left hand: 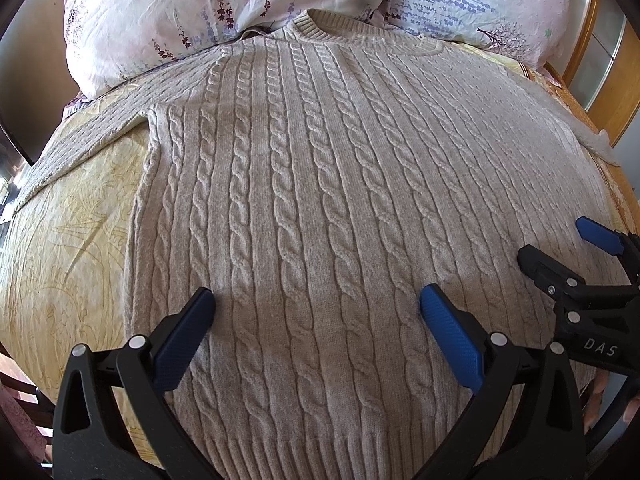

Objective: Fold small clothes
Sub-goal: 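Move the right tool to the sweater sleeve and grasp its cuff, then carry the sleeve with the right tool across the sweater body, then lay the sleeve cuff near the collar and open the right tool, then grasp the other sleeve cuff with the left tool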

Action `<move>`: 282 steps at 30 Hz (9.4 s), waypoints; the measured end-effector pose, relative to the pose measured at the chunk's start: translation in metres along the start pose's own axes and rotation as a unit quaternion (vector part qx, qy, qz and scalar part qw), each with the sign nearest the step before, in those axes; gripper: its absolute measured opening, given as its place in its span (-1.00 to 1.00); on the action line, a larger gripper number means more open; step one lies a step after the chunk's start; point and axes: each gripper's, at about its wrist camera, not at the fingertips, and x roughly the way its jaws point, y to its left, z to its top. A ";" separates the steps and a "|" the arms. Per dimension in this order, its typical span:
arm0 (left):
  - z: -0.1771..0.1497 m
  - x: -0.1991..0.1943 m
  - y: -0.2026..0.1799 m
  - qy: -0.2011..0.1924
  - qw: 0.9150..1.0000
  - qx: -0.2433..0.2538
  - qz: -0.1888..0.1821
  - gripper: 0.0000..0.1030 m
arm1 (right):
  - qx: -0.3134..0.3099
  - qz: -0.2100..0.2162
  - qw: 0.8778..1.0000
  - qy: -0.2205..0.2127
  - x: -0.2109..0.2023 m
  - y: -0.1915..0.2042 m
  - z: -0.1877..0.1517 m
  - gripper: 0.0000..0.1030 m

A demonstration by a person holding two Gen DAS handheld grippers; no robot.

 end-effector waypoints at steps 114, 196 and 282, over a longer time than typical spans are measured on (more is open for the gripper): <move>0.070 0.037 0.010 -0.033 0.999 -0.021 -0.011 0.97 | 0.092 -0.031 0.992 -0.077 -0.036 -0.203 0.024 0.12; 0.039 -0.045 0.150 -0.259 0.944 -0.176 -0.099 0.97 | 0.176 0.333 0.926 0.006 0.082 0.045 0.208 -0.59; 0.126 -0.025 0.268 -0.244 0.796 -0.425 -0.356 -0.88 | 0.119 0.306 0.935 -0.131 -0.028 -0.069 0.107 0.10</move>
